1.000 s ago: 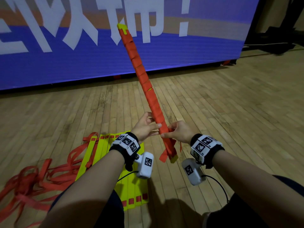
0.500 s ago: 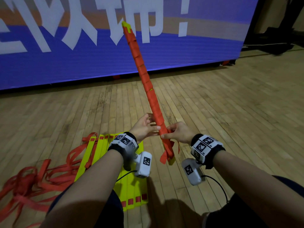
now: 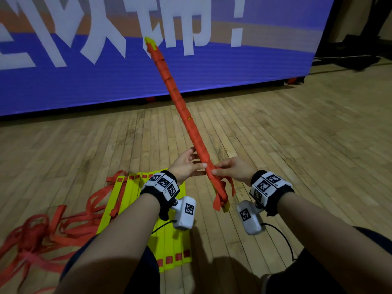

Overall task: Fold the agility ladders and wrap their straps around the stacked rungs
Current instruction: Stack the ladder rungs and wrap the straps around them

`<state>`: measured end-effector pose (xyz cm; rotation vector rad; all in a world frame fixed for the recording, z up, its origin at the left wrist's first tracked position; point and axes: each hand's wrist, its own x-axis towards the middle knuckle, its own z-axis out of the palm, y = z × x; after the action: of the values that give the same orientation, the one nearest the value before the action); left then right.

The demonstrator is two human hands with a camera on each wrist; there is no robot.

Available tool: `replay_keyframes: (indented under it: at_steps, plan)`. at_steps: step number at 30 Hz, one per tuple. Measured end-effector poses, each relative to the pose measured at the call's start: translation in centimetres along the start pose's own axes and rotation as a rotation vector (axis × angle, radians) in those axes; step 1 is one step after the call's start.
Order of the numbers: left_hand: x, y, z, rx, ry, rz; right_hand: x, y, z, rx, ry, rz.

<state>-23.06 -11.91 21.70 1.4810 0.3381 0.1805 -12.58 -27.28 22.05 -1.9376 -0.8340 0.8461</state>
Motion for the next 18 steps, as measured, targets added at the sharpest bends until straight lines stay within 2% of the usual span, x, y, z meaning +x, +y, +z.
replay_keyframes:
  at_steps: [9, 18]
  plan:
    - [0.31, -0.27, -0.21, 0.078, 0.01, -0.024, 0.58, 0.24, -0.32, -0.001, 0.116, 0.103]
    - [0.32, -0.53, 0.38, 0.116, 0.021, 0.014, 0.2, -0.18, 0.03, -0.008, 0.06, 0.118]
